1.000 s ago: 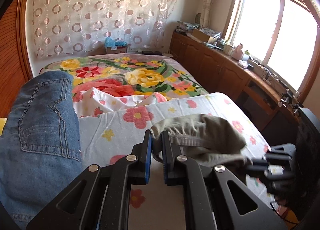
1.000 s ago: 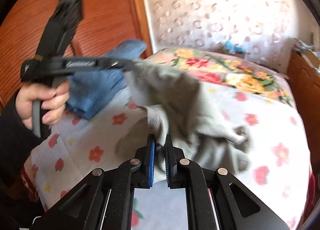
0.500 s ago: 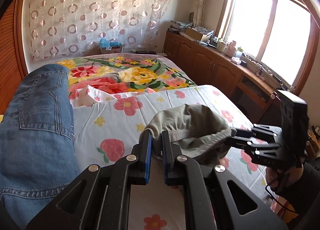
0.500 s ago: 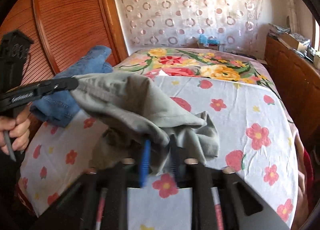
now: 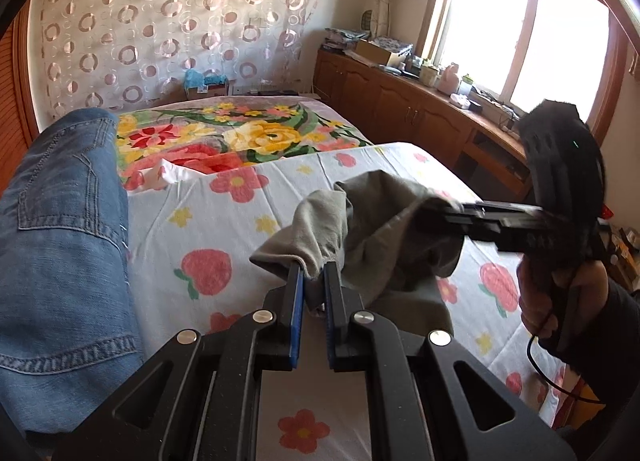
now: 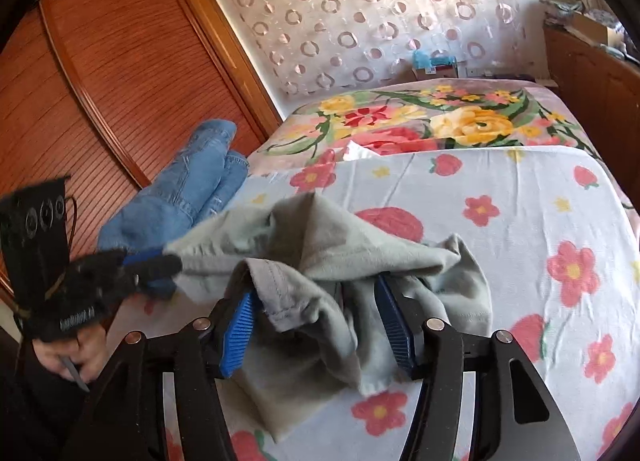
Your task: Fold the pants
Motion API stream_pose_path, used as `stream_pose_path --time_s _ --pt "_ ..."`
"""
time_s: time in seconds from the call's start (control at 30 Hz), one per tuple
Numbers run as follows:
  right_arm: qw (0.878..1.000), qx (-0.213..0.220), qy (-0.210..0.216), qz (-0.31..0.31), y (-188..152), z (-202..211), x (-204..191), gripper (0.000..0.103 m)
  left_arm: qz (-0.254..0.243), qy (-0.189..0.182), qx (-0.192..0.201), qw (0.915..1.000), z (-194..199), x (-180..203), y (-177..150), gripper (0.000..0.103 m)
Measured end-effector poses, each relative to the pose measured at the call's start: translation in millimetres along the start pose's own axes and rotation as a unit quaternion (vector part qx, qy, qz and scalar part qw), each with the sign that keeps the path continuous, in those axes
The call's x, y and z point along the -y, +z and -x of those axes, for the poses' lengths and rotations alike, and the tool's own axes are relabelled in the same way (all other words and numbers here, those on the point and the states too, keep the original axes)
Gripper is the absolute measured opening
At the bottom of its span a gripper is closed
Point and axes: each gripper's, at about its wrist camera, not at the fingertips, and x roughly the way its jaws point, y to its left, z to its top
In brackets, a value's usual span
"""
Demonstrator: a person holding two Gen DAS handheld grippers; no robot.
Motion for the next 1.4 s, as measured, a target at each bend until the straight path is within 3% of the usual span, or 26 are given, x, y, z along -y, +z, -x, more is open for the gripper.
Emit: stream_pose_path --time_s 0.1,0.17,0.2,0.37,0.5,0.6,0.73,0.8,0.9,1.13,1.23,1.33,1.4 --pt "0.999 0.0 0.004 -0.037 3 -5 15 0.059 -0.003 -0.006 0.001 1.0 0 1 0 0.01" --pt "0.998 0.002 0.014 -0.056 6 -8 21 0.025 -0.003 -0.011 0.004 0.9999 0 1 4 0.01" --pt "0.998 -0.001 0.017 -0.058 9 -10 22 0.015 -0.002 -0.01 0.011 0.9999 1 1 8 0.01" --pt "0.999 0.03 0.012 -0.025 33 -4 20 0.013 0.01 -0.007 0.052 0.9986 11 -3 44 0.01" --pt "0.997 0.077 -0.014 0.023 82 15 8 0.012 -0.004 0.014 0.107 0.9942 28 1 104 0.009" --pt "0.989 0.127 -0.036 0.066 128 40 -6 0.011 -0.011 0.028 0.162 0.9863 54 5 156 0.009" --pt "0.973 0.197 -0.055 0.111 160 81 -26 0.011 -0.031 0.038 0.196 0.9795 82 16 180 0.009" --pt "0.968 0.213 -0.055 0.12 161 94 -30 0.011 -0.052 0.047 0.198 0.9776 89 24 171 0.009" --pt "0.968 0.208 -0.048 0.13 136 100 -31 0.011 -0.07 0.052 0.167 0.982 84 30 131 0.009" --pt "0.991 0.063 -0.018 0.114 16 59 -9 0.011 -0.063 0.061 0.038 0.9954 40 27 -4 0.009" --pt "0.994 0.008 -0.012 0.113 -33 44 -9 0.011 -0.048 0.057 0.015 0.9971 35 31 -40 0.009" --pt "0.994 -0.017 -0.015 0.11 -58 39 -11 0.011 -0.042 0.057 0.006 0.9975 38 39 -59 0.009" --pt "0.994 -0.019 -0.013 0.111 -54 36 -16 0.012 -0.038 0.054 0.01 0.9978 43 44 -63 0.009"
